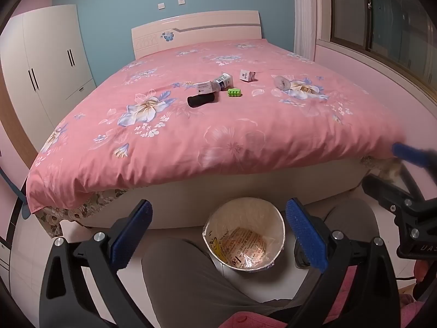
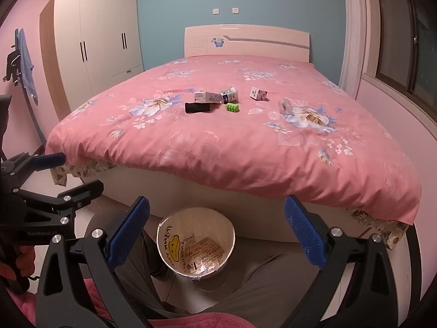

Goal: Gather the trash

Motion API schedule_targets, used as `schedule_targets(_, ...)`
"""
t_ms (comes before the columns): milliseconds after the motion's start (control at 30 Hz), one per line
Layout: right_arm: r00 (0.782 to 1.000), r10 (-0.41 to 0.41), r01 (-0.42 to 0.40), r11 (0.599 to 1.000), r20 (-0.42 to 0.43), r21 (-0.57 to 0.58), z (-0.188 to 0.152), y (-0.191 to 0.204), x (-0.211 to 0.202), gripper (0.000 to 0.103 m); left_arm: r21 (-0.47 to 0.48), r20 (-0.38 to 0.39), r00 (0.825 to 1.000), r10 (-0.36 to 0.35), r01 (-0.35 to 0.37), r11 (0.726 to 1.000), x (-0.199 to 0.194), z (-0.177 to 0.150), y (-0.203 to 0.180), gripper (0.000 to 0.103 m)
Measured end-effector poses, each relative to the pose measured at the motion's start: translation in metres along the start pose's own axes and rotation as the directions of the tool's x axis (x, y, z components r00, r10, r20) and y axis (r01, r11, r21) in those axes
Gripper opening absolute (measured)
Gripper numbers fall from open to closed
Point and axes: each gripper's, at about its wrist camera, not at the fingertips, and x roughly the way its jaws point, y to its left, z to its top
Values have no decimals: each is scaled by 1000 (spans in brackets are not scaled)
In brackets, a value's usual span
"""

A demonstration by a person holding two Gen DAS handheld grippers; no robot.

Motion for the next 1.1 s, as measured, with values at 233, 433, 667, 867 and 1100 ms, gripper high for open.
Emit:
schedule_targets(233, 1000, -1, 1, 1000, 3, 0, 0, 0, 0, 96, 1, 0, 1000, 1, -1, 1000, 0, 0, 0, 100)
schedule_targets(433, 1000, -1, 1, 1000, 1, 0, 0, 0, 1, 96, 1, -2, 1000, 0, 0, 1000, 0, 0, 1, 100)
schedule_targets(667, 1000, -1, 1, 1000, 1, -2, 1, 1, 2, 96, 1, -3, 1000, 0, 0, 1000, 0, -1, 2, 100)
schedule_targets(867, 1000, -3, 3, 1000, -3, -6, 4, 3, 3, 96, -1, -17, 1000, -3, 3, 1000, 1, -5, 5, 100)
schedule_targets(1100, 1000, -2, 2, 1000, 0, -6, 13, -4, 14, 96, -3, -26, 1000, 10, -10, 1000, 14, 8, 6, 100)
